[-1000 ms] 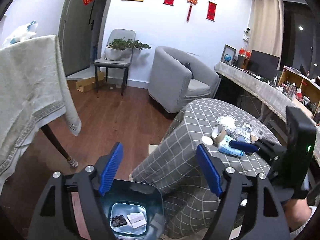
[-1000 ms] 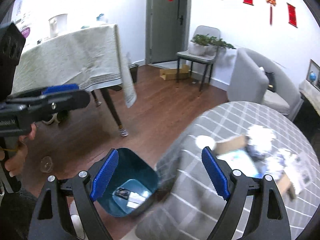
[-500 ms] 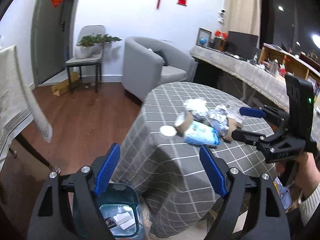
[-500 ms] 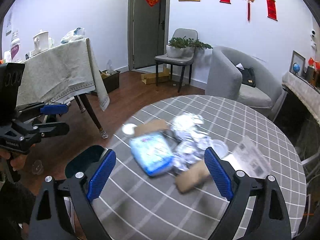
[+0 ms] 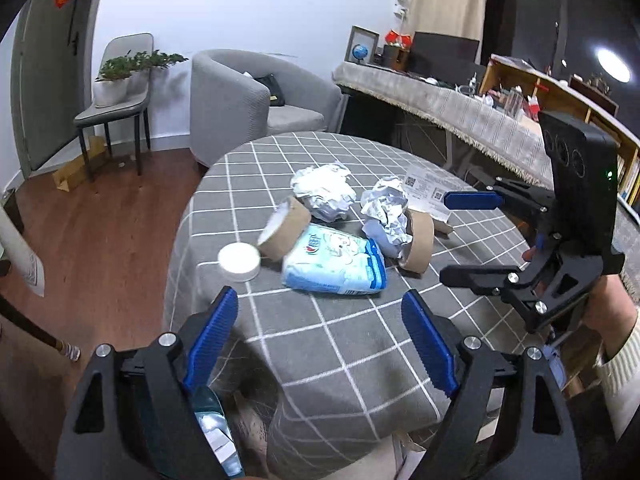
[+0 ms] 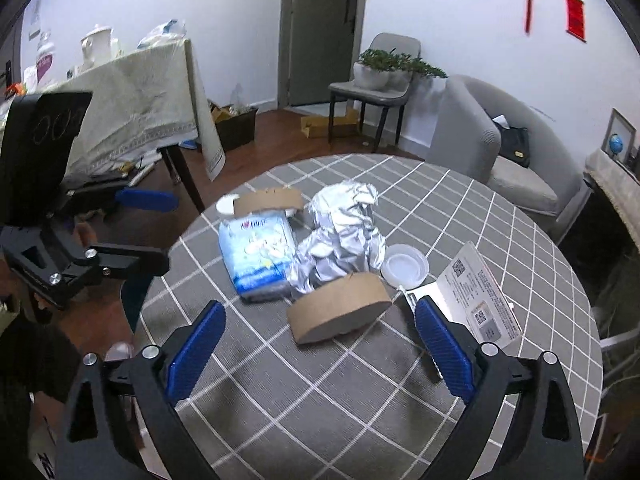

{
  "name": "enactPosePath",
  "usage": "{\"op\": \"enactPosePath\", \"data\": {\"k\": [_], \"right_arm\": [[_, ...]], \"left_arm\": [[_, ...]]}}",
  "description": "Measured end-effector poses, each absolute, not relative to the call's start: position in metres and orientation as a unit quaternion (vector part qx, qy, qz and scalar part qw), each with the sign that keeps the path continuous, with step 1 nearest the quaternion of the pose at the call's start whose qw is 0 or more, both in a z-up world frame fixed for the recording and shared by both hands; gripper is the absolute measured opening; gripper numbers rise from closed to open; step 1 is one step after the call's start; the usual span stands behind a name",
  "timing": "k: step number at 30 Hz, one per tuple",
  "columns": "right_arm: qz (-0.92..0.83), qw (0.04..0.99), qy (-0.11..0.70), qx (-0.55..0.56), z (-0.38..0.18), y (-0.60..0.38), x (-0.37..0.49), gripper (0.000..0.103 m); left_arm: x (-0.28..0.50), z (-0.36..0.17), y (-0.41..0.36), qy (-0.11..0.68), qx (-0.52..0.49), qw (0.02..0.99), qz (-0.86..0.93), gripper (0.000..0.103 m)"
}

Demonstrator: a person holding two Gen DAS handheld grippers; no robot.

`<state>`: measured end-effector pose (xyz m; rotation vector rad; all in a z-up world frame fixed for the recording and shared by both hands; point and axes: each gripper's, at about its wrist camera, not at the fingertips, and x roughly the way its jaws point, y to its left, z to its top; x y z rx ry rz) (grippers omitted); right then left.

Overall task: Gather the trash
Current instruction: 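Move both tools back to the table toward the wipes pack and tape roll, then grasp the blue wipes pack with left tool while right tool grasps the brown tape roll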

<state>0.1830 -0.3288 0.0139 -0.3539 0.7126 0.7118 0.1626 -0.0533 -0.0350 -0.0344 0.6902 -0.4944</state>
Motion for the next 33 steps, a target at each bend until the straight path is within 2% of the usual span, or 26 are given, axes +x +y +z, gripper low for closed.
{"op": "enactPosePath", "data": {"k": [15, 24, 27, 28, 31, 33], "right_arm": [[0.350, 0.832, 0.378, -0.207, -0.004, -0.332, 0.196, 0.097], [0.355, 0.830, 0.379, -0.204, -0.005, -0.331, 0.207, 0.097], [0.358, 0.830, 0.378, -0.200, -0.003, -0.329, 0.211, 0.097], [0.361, 0.830, 0.377, -0.196, -0.002, -0.329, 0.212, 0.097], [0.368, 0.833, 0.370, -0.185, 0.002, -0.329, 0.214, 0.096], [0.370, 0.835, 0.365, -0.179, 0.004, -0.331, 0.216, 0.089]], "left_arm": [[0.196, -0.057, -0.092, 0.357, 0.023, 0.904, -0.233, 0.087], [0.210, -0.058, -0.094, 0.354, 0.017, 0.907, -0.229, 0.092], [0.209, -0.058, -0.097, 0.351, 0.025, 0.909, -0.223, 0.084], [0.209, -0.057, -0.098, 0.351, 0.025, 0.909, -0.224, 0.078], [0.209, -0.057, -0.099, 0.350, 0.025, 0.908, -0.229, 0.074], [0.210, -0.057, -0.098, 0.350, 0.022, 0.907, -0.231, 0.072]]}}
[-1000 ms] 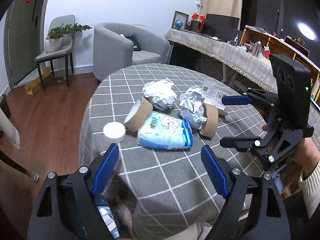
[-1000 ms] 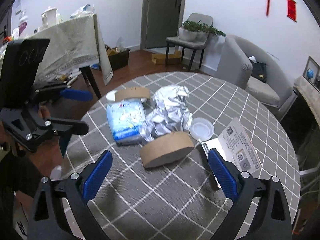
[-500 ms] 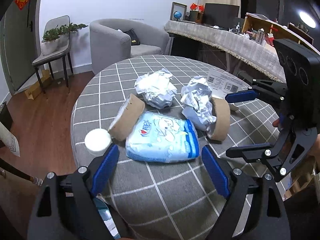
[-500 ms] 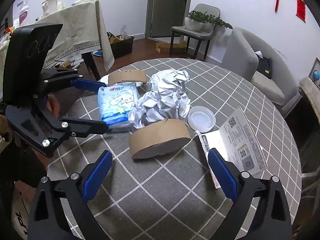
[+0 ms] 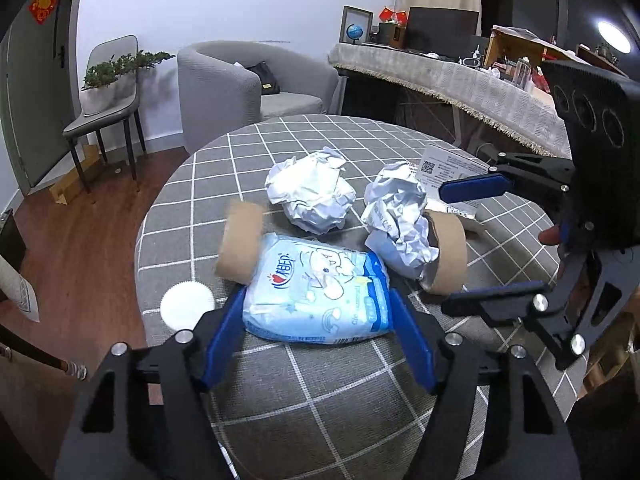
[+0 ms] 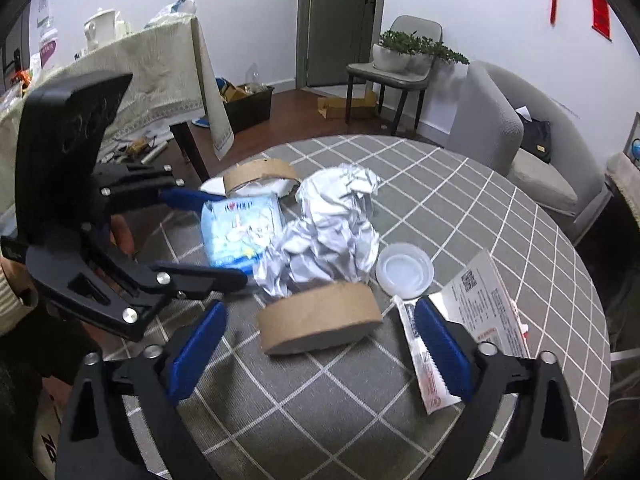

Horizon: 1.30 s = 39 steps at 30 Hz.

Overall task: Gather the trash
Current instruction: 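Grasp the blue wipes pack with left tool while right tool grasps the brown tape roll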

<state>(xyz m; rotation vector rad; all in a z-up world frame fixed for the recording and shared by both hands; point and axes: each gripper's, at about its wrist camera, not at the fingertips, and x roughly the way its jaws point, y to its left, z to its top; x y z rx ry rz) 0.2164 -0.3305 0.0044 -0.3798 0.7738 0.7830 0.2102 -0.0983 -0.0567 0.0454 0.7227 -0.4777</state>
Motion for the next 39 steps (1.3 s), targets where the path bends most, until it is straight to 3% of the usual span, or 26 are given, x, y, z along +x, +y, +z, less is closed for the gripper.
{"op": "enactPosePath", "data": {"k": [3, 14, 21, 39], "right_arm": [[0.369, 0.834, 0.368, -0.181, 0.002, -0.328, 0.216, 0.083], [0.358, 0.831, 0.384, -0.182, -0.007, -0.319, 0.225, 0.083], [0.350, 0.832, 0.398, -0.164, -0.009, -0.321, 0.228, 0.066], [0.310, 0.865, 0.375, -0.124, 0.003, -0.336, 0.194, 0.066]], "left_arm": [[0.211, -0.055, -0.095, 0.353, 0.005, 0.905, -0.237, 0.071], [0.206, -0.047, -0.084, 0.354, -0.041, 0.897, -0.261, 0.071], [0.194, -0.043, -0.082, 0.350, -0.045, 0.897, -0.268, 0.071], [0.144, -0.030, -0.062, 0.335, -0.044, 0.908, -0.250, 0.071]]}}
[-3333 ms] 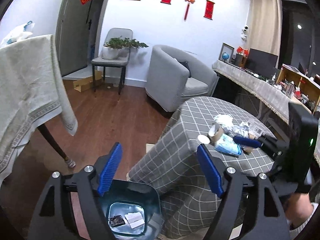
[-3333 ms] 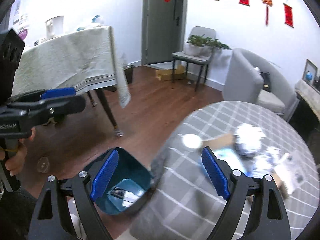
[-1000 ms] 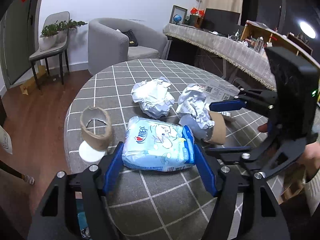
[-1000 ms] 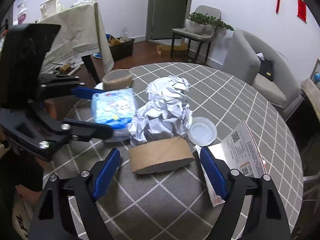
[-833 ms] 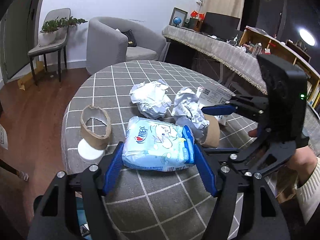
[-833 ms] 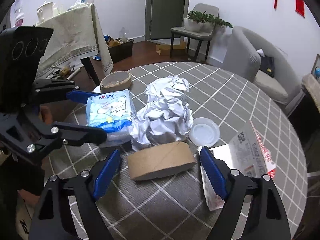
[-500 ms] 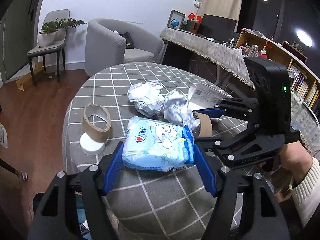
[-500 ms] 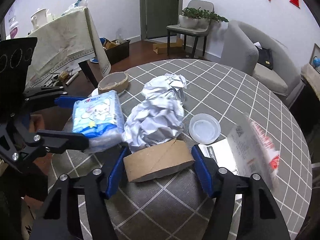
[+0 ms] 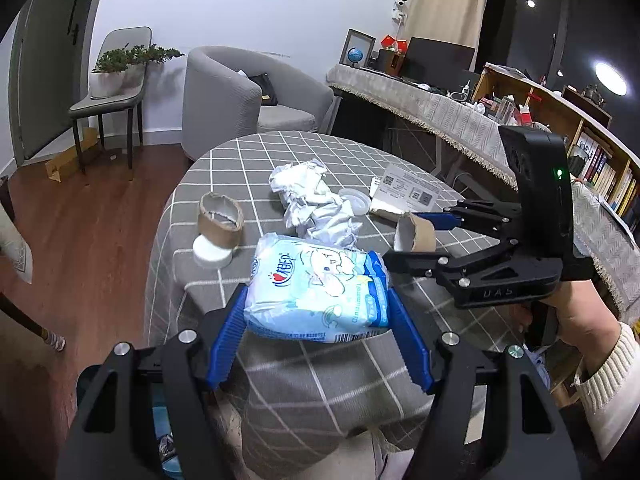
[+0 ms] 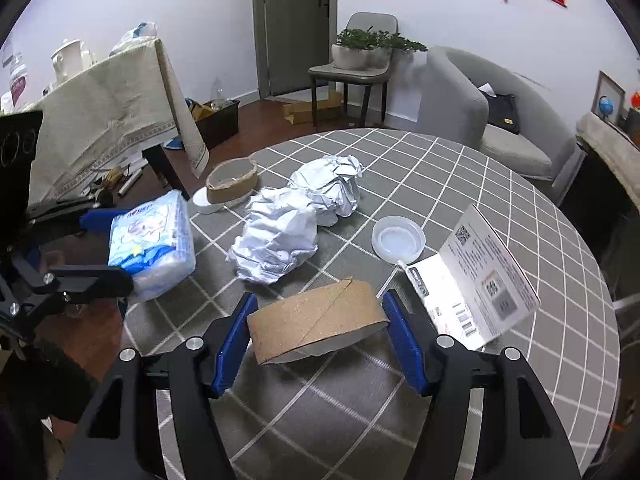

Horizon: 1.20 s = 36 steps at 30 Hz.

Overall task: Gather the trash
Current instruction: 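Grasp the blue wipes pack with left tool while right tool grasps the brown tape roll, then carry the wipes pack and tape roll over the teal bin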

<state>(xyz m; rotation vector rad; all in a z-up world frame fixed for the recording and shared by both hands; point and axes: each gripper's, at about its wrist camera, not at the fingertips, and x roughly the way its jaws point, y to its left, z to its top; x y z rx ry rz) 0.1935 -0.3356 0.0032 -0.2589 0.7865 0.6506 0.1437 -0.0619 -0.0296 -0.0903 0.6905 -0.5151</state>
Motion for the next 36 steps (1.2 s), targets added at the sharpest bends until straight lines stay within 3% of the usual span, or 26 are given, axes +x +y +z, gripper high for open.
{"op": "enactPosePath", "data": {"k": [22, 36], "right_arm": [[0.358, 0.864, 0.350, -0.063, 0.017, -0.285, 0.145, 0.066], [0.416, 0.835, 0.355, -0.057, 0.018, -0.197, 0.136, 0.066]], "left_arm": [[0.092, -0.037, -0.005, 0.341, -0.032, 0.923, -0.176, 0.071], [0.095, -0.082, 0.062, 0.401, -0.041, 0.909, -0.107, 0.071]]}}
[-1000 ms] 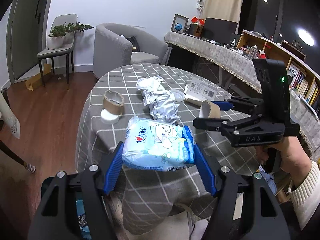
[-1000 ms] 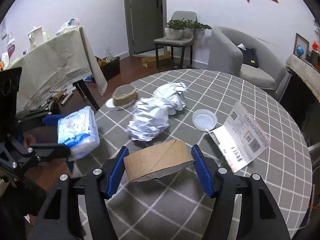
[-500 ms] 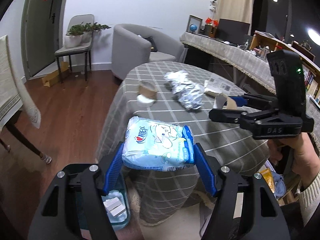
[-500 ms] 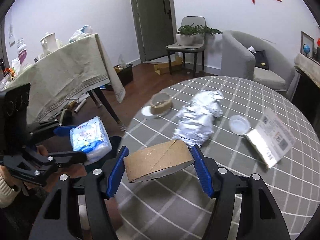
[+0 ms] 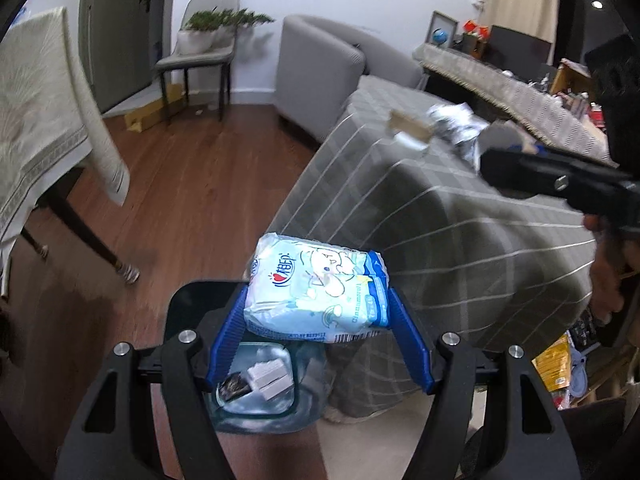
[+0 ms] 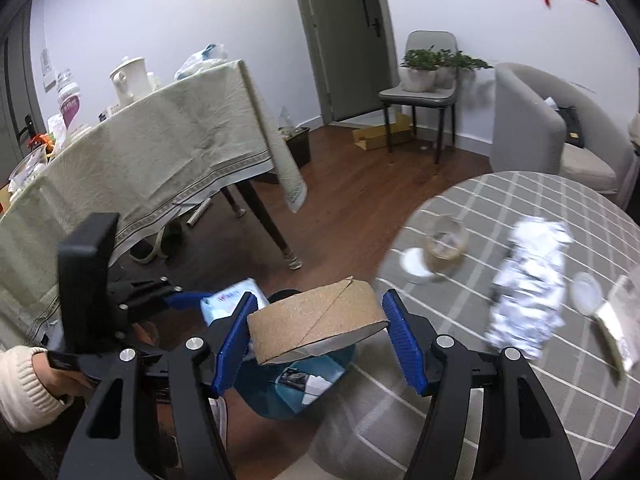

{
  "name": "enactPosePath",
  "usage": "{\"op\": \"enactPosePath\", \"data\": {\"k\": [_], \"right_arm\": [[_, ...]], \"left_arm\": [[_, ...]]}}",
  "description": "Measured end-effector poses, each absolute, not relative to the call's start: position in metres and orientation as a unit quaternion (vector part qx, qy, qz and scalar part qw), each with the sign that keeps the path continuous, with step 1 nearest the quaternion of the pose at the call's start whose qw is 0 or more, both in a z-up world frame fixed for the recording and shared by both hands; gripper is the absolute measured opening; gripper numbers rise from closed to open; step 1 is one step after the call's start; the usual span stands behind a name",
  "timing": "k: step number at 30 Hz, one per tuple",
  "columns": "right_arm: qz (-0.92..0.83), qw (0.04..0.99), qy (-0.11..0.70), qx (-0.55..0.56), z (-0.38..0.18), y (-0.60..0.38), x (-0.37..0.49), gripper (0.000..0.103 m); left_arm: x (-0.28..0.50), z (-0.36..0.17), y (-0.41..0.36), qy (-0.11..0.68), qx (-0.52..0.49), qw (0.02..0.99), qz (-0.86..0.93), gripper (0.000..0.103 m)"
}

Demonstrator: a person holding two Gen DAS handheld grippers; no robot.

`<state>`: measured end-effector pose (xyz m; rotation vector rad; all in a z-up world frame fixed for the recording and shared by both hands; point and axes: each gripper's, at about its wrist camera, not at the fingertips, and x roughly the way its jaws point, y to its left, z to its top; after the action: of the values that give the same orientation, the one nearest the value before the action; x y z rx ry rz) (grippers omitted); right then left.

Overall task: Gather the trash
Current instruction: 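Carry the wipes pack and tape roll over the teal bin, then open the left tool to drop the wipes pack into the bin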

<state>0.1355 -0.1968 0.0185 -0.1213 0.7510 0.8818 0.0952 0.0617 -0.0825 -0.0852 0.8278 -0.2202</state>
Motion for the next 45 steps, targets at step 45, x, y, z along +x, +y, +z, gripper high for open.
{"op": "enactPosePath", "data": {"k": [45], "right_arm": [[0.424, 0.737, 0.516, -0.103, -0.111, -0.024, 0.188, 0.066]], "left_arm": [[0.114, -0.091, 0.210, 0.415, -0.110, 0.903, 0.005, 0.060]]}}
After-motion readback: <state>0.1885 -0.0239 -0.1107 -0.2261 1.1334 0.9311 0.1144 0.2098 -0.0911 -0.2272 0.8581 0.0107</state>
